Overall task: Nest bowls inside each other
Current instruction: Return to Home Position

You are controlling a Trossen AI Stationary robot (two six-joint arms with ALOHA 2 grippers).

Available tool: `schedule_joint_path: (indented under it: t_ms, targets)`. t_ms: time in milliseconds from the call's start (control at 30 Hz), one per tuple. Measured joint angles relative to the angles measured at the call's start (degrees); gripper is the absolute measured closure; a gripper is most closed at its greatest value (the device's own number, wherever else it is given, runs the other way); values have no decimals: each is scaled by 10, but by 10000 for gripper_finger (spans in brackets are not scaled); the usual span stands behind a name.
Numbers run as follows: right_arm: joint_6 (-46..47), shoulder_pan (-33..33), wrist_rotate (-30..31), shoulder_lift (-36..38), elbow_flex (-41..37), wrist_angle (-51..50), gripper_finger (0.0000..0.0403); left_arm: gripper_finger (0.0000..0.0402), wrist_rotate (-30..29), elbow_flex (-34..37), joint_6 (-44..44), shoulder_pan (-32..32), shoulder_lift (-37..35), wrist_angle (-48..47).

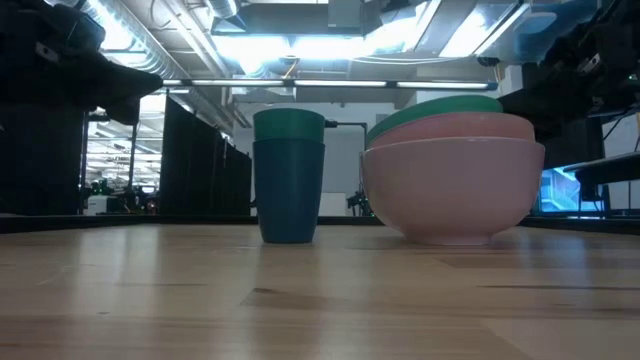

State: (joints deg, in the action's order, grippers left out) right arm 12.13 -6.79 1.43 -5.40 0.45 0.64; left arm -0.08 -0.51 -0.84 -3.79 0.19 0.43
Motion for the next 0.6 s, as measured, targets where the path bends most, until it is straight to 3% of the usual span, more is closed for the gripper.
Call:
schedule_joint_path:
  t_ms: [600]
  targets:
    - [0,4,-5,0,0,-1,400,402,0,0,0,0,0,0]
